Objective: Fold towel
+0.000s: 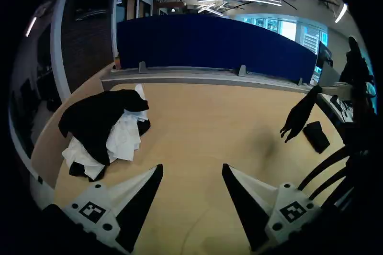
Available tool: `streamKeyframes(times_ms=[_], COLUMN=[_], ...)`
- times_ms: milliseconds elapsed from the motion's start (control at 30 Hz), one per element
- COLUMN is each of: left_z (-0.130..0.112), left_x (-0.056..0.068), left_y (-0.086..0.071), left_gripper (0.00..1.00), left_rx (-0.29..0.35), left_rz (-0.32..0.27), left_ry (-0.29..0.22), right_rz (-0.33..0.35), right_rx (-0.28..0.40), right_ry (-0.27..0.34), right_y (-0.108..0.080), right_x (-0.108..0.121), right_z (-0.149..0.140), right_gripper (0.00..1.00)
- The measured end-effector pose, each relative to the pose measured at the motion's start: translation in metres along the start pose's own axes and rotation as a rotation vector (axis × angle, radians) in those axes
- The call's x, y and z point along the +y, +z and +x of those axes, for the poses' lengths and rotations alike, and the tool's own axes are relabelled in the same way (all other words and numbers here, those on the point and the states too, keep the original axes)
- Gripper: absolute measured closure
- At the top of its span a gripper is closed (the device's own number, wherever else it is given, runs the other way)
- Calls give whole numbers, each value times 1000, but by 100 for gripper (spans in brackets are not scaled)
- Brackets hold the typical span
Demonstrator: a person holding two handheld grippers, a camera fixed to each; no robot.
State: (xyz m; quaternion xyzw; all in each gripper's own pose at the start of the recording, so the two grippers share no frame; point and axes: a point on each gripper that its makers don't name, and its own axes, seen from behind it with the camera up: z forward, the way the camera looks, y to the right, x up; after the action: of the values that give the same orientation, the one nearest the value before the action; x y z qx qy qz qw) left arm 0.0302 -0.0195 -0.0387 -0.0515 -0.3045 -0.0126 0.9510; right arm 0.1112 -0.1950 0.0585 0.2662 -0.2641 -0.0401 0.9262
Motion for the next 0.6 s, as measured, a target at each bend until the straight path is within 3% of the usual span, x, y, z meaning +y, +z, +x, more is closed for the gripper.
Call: streamKeyframes(times_ms=[600], left_z=[1], left_x=[9], left_y=[5], left_gripper=[9], left_rx=[-4], left_rz=[-6], left_ry=[10], right_rz=[-154], right_rx=[-4], right_ry=[28], right_y=[-42], right_x=[118], right_z=[6], right_gripper=[99])
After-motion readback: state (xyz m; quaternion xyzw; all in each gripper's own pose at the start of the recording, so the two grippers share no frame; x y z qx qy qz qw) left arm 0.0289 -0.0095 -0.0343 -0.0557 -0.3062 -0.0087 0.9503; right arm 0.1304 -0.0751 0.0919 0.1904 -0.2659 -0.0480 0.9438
